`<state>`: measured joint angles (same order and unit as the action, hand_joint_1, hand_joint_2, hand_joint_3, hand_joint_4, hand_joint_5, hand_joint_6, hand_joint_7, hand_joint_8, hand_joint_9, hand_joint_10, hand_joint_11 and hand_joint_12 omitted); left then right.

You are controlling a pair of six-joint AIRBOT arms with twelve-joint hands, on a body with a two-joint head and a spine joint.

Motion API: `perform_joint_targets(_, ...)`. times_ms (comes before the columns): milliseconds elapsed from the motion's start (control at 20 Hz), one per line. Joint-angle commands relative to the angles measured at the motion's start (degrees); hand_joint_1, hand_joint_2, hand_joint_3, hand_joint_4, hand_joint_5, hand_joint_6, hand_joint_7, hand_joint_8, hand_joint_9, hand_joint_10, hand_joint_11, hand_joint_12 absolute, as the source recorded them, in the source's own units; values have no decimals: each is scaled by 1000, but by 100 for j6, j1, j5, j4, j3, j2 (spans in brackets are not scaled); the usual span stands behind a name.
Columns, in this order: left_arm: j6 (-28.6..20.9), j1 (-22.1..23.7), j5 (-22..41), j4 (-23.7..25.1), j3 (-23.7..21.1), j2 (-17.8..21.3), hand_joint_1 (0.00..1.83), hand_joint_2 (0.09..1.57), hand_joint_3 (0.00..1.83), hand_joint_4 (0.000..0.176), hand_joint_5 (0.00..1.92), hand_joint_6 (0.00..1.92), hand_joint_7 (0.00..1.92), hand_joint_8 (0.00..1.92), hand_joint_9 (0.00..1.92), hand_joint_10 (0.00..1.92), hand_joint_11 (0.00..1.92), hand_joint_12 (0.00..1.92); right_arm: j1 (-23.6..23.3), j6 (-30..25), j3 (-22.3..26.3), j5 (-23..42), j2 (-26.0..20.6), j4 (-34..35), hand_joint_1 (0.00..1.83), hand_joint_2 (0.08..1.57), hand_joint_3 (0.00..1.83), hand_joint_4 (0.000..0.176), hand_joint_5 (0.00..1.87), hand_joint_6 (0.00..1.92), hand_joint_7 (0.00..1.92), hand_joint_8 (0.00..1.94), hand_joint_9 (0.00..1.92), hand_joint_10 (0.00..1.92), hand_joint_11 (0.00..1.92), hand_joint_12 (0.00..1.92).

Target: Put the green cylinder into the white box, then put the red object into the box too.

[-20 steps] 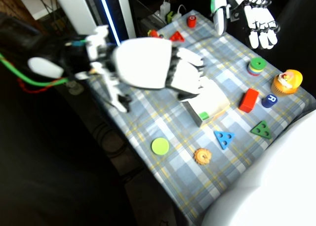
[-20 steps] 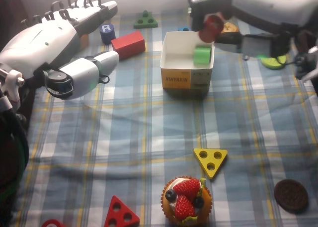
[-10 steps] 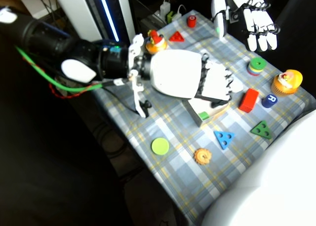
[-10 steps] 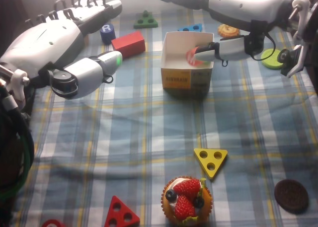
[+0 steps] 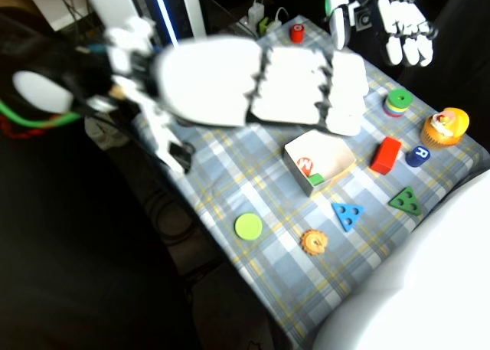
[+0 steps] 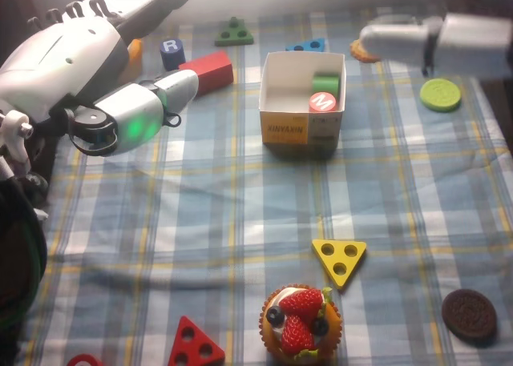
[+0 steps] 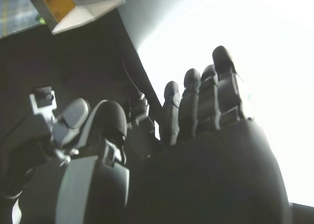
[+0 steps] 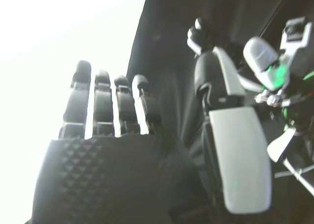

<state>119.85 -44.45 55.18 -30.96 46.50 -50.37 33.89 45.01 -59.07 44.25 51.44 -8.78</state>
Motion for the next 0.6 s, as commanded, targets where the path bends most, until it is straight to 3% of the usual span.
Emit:
perform_joint_targets(0, -273, 47, 758, 264, 45, 24, 435, 1400, 0, 56, 159, 5, 145, 5, 79, 35, 0, 578, 93, -7, 62, 983, -104, 293, 331, 1311, 1, 19, 0, 0, 0, 0, 10, 2, 0, 654)
perform_joint_targets(50, -434, 39, 782, 307, 59, 24, 475, 1401, 0, 40, 162, 5, 147, 4, 79, 35, 0, 577, 252, -7, 135, 1156, -192, 385, 337, 1303, 0, 22, 0, 0, 0, 0, 1, 0, 0, 477)
perform_joint_targets(150, -593, 23, 865, 395, 38, 26, 480, 1401, 2, 31, 163, 2, 139, 0, 80, 33, 0, 639, 689, -5, 304, 1704, -375, 701, 370, 1279, 0, 0, 0, 0, 0, 0, 0, 0, 0, 188)
perform_joint_targets(250, -616, -31, 962, 453, -22, 69, 479, 1416, 2, 40, 127, 2, 124, 1, 45, 15, 0, 462, 1050, 3, 428, 2221, -473, 955, 424, 1260, 0, 6, 0, 0, 0, 0, 0, 0, 0, 21)
perform_joint_targets(350, -637, -64, 1031, 470, -77, 111, 404, 1426, 1, 79, 75, 3, 68, 2, 5, 1, 0, 194, 1227, 91, 544, 2491, -530, 1056, 404, 1234, 0, 26, 0, 0, 0, 0, 0, 0, 23, 12)
perform_joint_targets(450, -883, -123, 1145, 552, -115, 182, 431, 1421, 0, 92, 44, 2, 31, 8, 0, 0, 0, 21, 1335, 220, 693, 2705, -615, 1111, 435, 1233, 0, 23, 0, 0, 0, 0, 0, 0, 4, 2)
perform_joint_targets(550, -1408, -230, 1280, 648, -111, 283, 402, 1421, 0, 98, 14, 0, 7, 0, 0, 0, 0, 0, 1371, 227, 754, 2833, -682, 1130, 492, 1238, 0, 66, 0, 0, 0, 0, 0, 0, 0, 0)
